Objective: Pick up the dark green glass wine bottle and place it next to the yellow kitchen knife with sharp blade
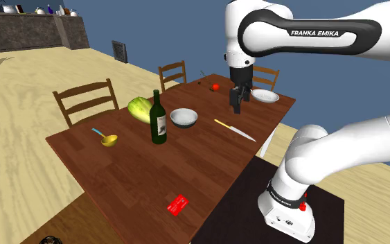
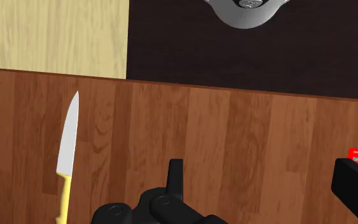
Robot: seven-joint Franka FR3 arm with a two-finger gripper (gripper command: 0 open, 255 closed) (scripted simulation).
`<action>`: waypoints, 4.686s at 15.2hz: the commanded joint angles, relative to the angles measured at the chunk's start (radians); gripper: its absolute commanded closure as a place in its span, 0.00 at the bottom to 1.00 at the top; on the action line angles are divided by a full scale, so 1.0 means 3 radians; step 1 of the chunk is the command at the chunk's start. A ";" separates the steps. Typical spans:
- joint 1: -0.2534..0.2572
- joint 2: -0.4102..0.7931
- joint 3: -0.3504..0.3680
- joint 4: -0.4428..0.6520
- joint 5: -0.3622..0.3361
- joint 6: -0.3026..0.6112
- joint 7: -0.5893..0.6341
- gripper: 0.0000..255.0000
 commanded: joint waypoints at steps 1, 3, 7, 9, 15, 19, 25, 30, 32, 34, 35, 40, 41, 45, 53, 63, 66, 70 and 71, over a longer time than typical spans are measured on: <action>0.0000 0.0000 0.0000 0.0000 0.0000 0.0000 0.0000 0.00; -0.0003 0.0217 -0.0012 0.0066 0.0014 0.0210 0.0008 0.00; -0.0004 0.0661 -0.0033 0.0248 0.0044 0.0590 0.0016 0.00; -0.0004 0.0886 -0.0042 0.0364 0.0059 0.0759 0.0016 0.00; 0.0001 0.1561 -0.0063 0.0801 0.0114 0.1175 0.0002 0.00; 0.0007 0.2007 -0.0072 0.1167 0.0157 0.1374 -0.0018 0.00; 0.0014 0.2678 -0.0076 0.1835 0.0231 0.1555 -0.0058 0.00; 0.0016 0.3255 -0.0069 0.2521 0.0295 0.1593 -0.0094 0.00; 0.0017 0.3498 -0.0064 0.2839 0.0319 0.1577 -0.0107 0.00; 0.0017 0.3752 -0.0058 0.3191 0.0341 0.1538 -0.0119 0.00; 0.0017 0.3754 -0.0058 0.3194 0.0341 0.1538 -0.0119 0.00; 0.0018 0.3802 -0.0058 0.3040 0.0340 0.1739 -0.0118 0.00; 0.0019 0.3813 -0.0058 0.3012 0.0339 0.1779 -0.0118 0.00; 0.0019 0.3833 -0.0058 0.2970 0.0339 0.1840 -0.0117 0.00; 0.0019 0.3833 -0.0058 0.2970 0.0339 0.1839 -0.0117 1.00; 0.0019 0.3813 -0.0058 0.3076 0.0339 0.1714 -0.0117 1.00; 0.0020 0.3803 -0.0057 0.3196 0.0339 0.1584 -0.0116 1.00; 0.0021 0.3799 -0.0057 0.3370 0.0339 0.1407 -0.0115 1.00; 0.0021 0.3800 -0.0057 0.3416 0.0339 0.1361 -0.0114 1.00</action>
